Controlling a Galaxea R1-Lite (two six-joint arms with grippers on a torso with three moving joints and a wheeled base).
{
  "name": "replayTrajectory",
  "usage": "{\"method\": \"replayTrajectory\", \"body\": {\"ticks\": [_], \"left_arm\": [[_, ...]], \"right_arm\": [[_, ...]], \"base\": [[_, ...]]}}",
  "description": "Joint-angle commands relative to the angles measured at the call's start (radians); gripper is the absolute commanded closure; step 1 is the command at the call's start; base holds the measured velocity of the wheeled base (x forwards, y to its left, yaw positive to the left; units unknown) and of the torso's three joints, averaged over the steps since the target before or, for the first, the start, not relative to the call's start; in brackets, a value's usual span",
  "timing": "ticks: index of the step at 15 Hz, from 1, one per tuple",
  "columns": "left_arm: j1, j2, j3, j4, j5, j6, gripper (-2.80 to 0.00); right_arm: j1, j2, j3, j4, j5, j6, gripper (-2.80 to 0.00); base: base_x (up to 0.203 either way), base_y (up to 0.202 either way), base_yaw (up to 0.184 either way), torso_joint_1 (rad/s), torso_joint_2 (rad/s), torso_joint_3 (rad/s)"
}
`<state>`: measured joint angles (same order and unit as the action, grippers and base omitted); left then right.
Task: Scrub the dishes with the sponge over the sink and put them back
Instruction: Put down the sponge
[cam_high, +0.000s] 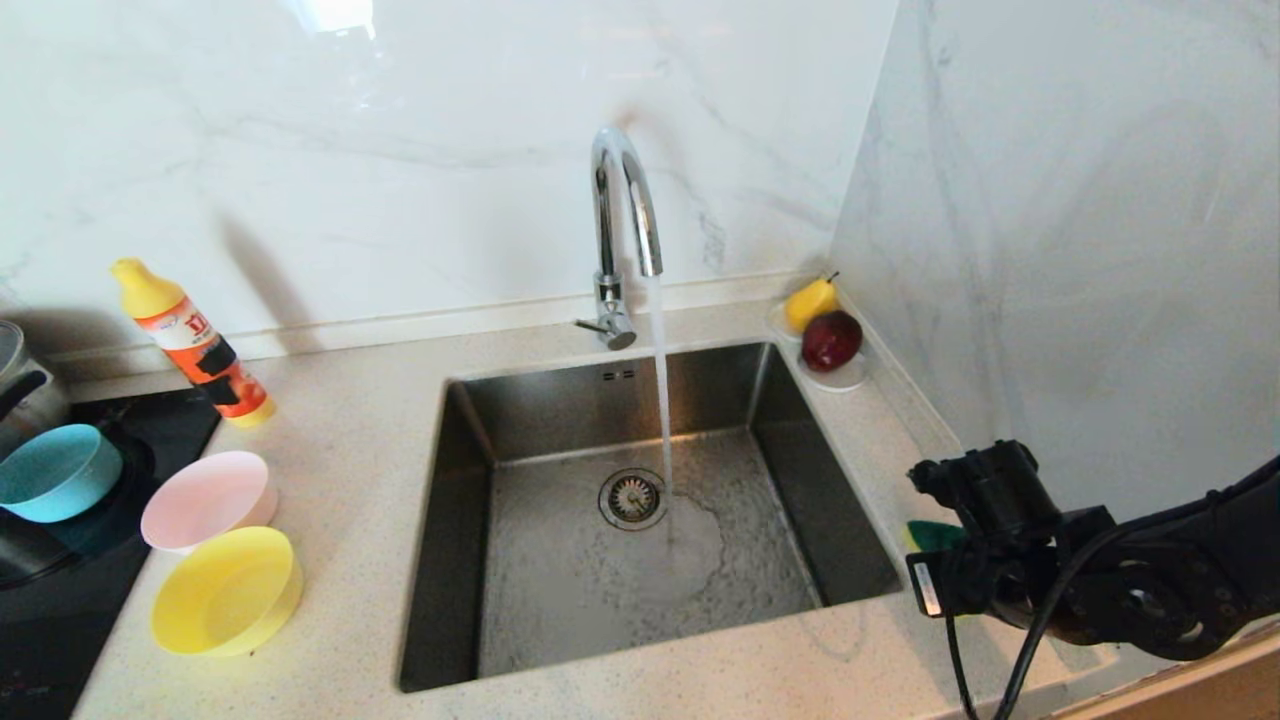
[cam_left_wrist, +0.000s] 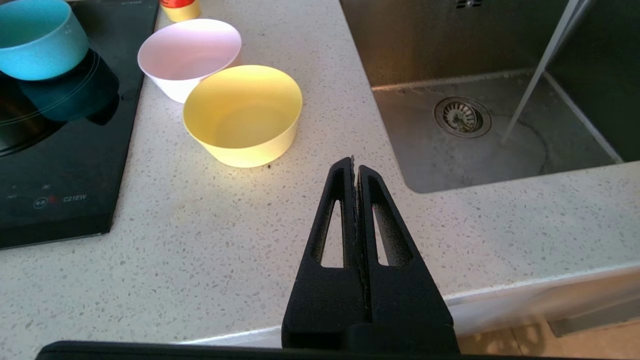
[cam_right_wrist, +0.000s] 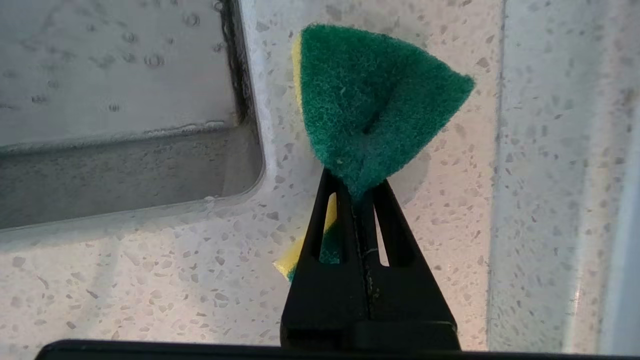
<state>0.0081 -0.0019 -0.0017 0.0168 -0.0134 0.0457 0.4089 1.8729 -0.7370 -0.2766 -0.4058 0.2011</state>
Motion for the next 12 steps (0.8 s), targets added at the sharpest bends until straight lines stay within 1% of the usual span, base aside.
{"method": "replayTrajectory", "body": {"ticks": [1, 3, 4, 12], "left_arm": [[0.001, 0.0, 0.0, 0.0, 0.0, 0.0, 0.0], [0.001, 0.0, 0.0, 0.0, 0.0, 0.0, 0.0], [0.001, 0.0, 0.0, 0.0, 0.0, 0.0, 0.0], [0.001, 0.0, 0.0, 0.0, 0.0, 0.0, 0.0]], "right_arm": [[0.001, 0.006, 0.002, -0.015, 0.001, 0.001, 0.0], [0.005, 0.02, 0.003, -0.024, -0.001, 0.001, 0.0], [0.012, 0.026, 0.002, -0.024, -0.002, 0.005, -2.8], [0.018, 0.014, 0.008, -0.024, -0.002, 0.015, -2.8]], "base": [[0.0, 0.0, 0.0, 0.0, 0.0, 0.0], [0.0, 0.0, 0.0, 0.0, 0.0, 0.0], [0.0, 0.0, 0.0, 0.0, 0.0, 0.0], [0.0, 0.0, 0.0, 0.0, 0.0, 0.0]]}}
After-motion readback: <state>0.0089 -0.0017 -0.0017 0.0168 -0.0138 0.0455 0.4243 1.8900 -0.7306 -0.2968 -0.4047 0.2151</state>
